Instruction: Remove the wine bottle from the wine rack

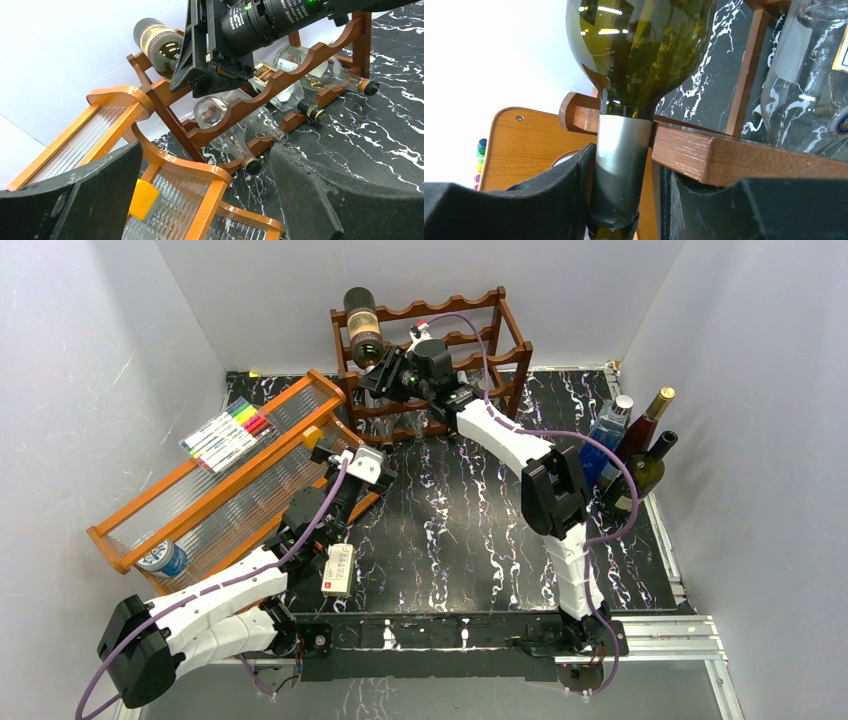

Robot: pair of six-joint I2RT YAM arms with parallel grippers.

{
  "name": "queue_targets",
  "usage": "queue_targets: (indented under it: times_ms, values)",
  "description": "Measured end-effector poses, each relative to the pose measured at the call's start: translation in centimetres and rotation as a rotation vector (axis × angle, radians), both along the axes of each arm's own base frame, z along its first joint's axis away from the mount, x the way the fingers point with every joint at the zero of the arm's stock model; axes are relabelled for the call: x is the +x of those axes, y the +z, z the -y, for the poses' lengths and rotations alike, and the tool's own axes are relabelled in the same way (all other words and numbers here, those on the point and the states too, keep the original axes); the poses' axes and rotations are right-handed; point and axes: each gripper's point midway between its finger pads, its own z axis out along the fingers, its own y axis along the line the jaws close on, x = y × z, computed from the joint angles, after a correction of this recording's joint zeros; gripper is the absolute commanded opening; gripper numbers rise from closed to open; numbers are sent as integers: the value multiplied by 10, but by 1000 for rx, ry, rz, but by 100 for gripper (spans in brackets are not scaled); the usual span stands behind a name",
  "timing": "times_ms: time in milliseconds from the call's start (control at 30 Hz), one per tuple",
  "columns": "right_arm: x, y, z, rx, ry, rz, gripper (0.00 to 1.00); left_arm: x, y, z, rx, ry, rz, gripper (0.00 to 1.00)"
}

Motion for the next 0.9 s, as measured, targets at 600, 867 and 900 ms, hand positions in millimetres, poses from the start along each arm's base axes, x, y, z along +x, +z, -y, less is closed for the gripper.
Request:
queue_targets:
  times_ms: [600,867,900]
  values:
    - [3,4,-4,96,-7,11,2,0,-2,2,5,-8,-6,98]
    - [6,15,11,182,-18,-11,0,-1,-3,3,9,-17,-10,98]
    - [5,17,12,189,-18,-12,0,-1,-2,3,9,-19,-10,98]
